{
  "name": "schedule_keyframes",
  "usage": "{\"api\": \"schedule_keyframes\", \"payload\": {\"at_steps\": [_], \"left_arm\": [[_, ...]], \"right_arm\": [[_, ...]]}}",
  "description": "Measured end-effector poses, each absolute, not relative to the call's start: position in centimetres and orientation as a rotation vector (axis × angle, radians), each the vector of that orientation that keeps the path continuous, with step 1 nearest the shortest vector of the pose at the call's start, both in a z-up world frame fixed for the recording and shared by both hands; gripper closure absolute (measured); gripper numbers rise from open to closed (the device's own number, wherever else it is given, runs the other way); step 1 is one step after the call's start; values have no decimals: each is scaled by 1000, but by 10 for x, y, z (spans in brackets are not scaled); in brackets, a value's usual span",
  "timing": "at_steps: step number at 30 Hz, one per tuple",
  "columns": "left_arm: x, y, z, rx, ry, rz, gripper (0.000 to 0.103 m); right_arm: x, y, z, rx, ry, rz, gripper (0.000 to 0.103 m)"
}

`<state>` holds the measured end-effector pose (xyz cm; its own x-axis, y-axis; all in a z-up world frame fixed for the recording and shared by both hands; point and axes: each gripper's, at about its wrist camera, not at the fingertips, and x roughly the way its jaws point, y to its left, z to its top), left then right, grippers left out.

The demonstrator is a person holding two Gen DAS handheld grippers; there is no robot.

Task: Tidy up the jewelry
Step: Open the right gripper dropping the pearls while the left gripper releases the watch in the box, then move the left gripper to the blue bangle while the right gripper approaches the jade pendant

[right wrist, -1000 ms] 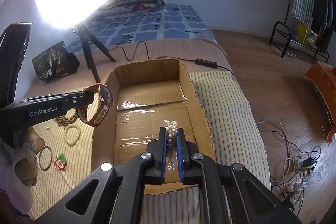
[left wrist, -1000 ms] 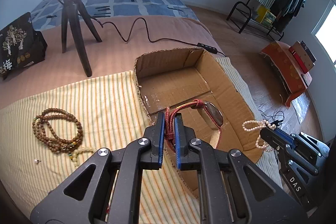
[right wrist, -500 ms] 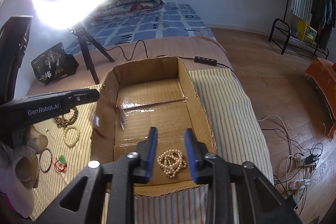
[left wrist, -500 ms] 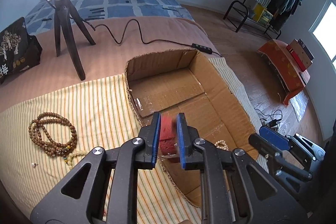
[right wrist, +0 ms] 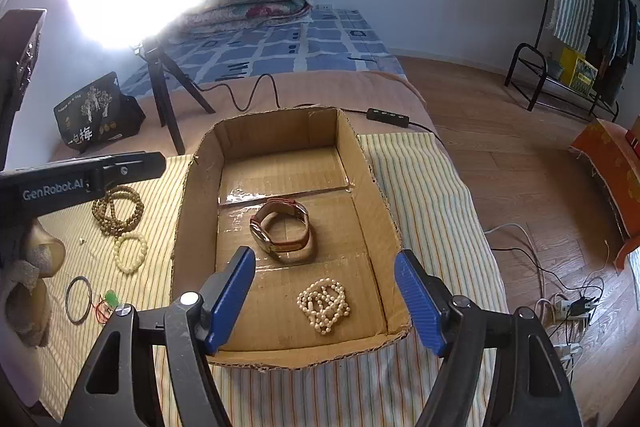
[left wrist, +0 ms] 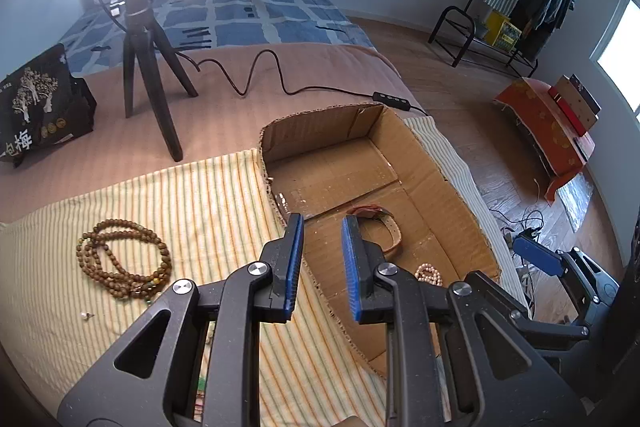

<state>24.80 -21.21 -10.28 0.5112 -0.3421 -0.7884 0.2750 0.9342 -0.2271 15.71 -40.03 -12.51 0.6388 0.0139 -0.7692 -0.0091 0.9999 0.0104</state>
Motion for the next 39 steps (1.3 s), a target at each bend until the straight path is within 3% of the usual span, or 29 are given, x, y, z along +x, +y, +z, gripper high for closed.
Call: {"api": "schedule_keyframes", "payload": {"at_steps": [4,6,8,16,23,39], "left_arm": [[242,-203,-94,-65,943,-363,84],[240,-198,-89,-60,932,-361,64],[235,-188,-81,-58,904,-354,58],[220,-140,-60,-63,870,-325,58],[203,-89,-61,-27,873,-282,58],[180,0,-127,-26,1045,-215,58]], "right_arm": [[152,-399,-121,7,864,12,28],[150,-397,-117,10,856,14,27],[148,-394,-113,8,844,18,26],[132,-371,-93,4,787,84,16],[123,-333,-84,-38,771,169,14],[122,-245,-131,-145,888,339,14]]}}
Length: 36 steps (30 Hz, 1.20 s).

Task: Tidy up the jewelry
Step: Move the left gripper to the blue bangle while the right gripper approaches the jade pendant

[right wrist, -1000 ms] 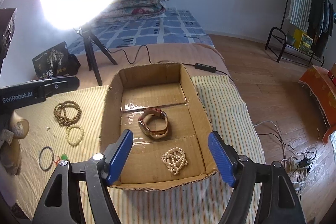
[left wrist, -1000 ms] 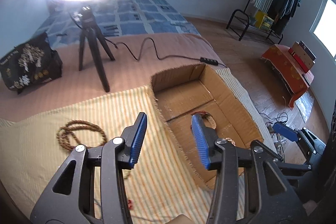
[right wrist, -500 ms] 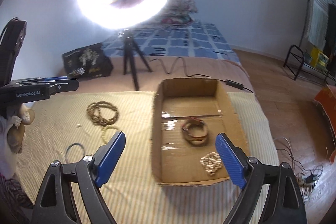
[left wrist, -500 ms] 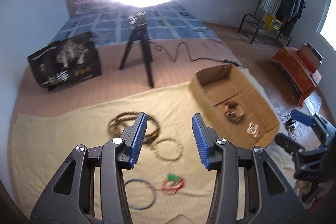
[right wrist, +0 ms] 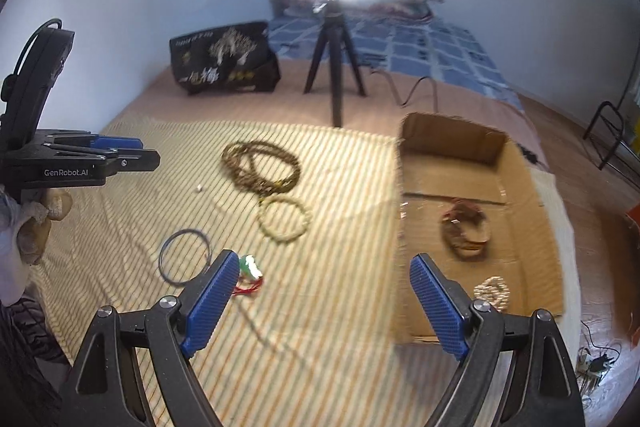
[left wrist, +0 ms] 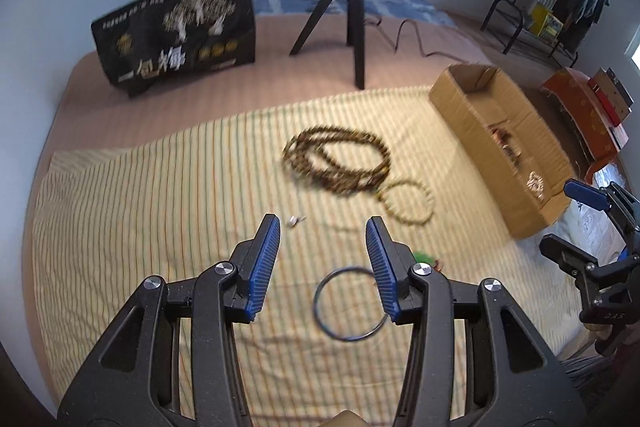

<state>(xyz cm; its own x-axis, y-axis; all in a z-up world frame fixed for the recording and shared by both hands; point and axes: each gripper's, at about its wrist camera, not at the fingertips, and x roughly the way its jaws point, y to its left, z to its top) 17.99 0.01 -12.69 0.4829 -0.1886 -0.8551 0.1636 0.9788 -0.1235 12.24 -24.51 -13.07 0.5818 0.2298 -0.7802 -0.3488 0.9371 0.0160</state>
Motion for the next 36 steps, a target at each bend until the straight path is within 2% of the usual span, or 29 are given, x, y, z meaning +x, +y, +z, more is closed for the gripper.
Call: {"api": "schedule_keyframes", "payload": {"at_steps": [6,10,15,23,24,26,36], "left_arm": [[177,1,-154,-18,1115,-243,58],[177,3,-173,-18,1168,-244,58],[175,4,-189,-16,1218,-253,58],[174,2,-199,-10,1250,-270,58],[174,1,-200,-2,1255,-273,64],[173,-2,-203,11,1264,-274,69],[173,-6,-213,44,1275,-265,72]], "right_arm": [[129,-226,-163,-198,971,409,31],[133,-215,-184,-220,1035,468,49],[139,-201,-200,-262,1079,510,58],[149,-194,-214,-271,1116,527,65],[150,-193,-215,-272,1118,531,66],[151,-190,-217,-284,1121,535,67],[155,-179,-224,-324,1130,540,75]]}}
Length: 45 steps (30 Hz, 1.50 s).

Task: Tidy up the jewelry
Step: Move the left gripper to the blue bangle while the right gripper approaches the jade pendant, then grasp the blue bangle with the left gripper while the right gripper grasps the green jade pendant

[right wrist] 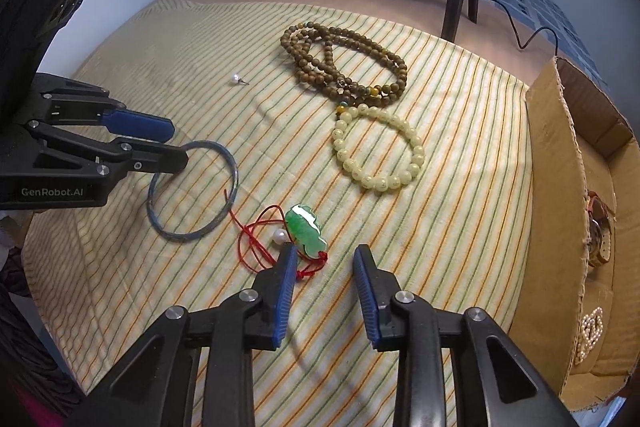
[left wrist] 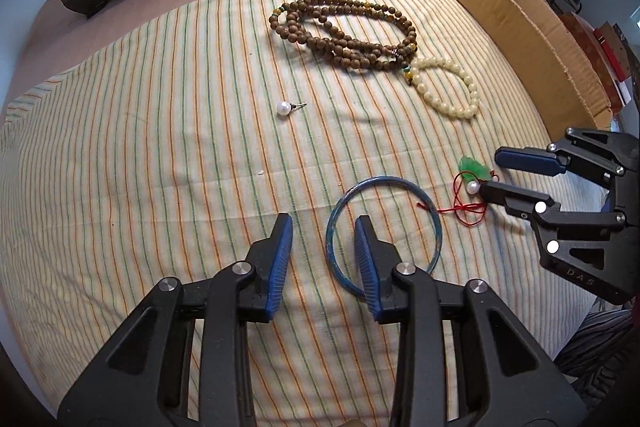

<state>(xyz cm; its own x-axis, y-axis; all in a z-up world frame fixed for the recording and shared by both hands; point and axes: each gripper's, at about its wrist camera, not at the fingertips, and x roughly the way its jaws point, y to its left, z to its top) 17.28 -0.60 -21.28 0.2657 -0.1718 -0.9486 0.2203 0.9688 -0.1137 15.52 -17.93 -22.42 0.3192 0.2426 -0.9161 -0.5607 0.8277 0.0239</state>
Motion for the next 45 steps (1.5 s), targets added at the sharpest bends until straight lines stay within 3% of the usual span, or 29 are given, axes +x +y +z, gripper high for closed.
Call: {"api": "schedule_keyframes", "payload": {"at_steps": [11,17,20,45], "left_arm": [[179,-16,-221,72,1265,-255,74],[184,-17,-223,75,1259,-248,93],[185,-17,-223,70,1253,-249,99],[170,-20,-163,40,1064,-249,102]], "right_arm": [[158,-173,-229,-352,1121,538,78],[159,-169,-229,-361,1108,551,93],[158,-168,-229,-367,1102,548,93],[153,-196,-171,-237,965,507,94]]}}
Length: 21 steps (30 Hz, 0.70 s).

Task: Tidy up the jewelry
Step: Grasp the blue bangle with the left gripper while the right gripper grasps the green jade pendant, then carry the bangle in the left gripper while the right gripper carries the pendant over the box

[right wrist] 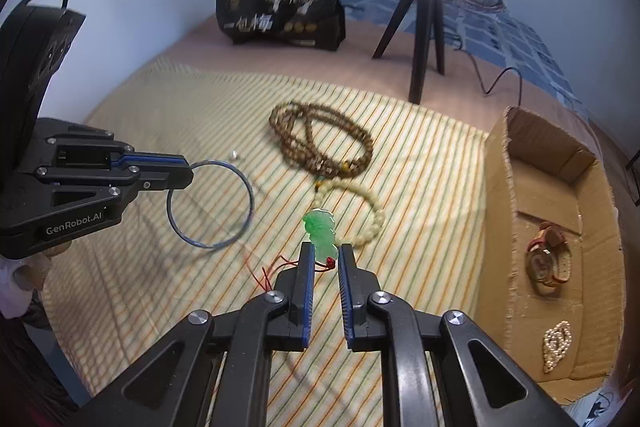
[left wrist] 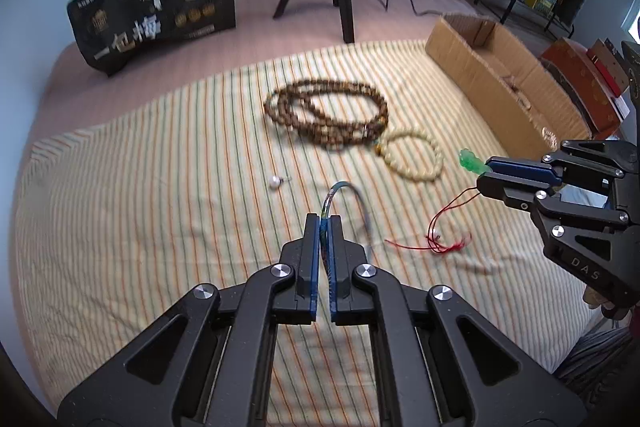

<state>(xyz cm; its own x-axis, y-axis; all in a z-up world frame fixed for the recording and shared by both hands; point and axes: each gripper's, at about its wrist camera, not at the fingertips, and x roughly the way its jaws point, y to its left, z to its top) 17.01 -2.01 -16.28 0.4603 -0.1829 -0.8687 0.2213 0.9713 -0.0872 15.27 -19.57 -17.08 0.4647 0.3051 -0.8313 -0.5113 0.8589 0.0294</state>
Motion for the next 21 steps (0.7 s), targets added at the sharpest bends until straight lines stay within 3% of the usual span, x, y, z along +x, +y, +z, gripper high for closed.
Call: {"api": "schedule_keyframes", "payload": {"at_steps": [21], "left_arm": [[162,-42,-103,31,883,-306,102]], "right_arm": [[150,-265,-81,-56,721,387,94]]}}
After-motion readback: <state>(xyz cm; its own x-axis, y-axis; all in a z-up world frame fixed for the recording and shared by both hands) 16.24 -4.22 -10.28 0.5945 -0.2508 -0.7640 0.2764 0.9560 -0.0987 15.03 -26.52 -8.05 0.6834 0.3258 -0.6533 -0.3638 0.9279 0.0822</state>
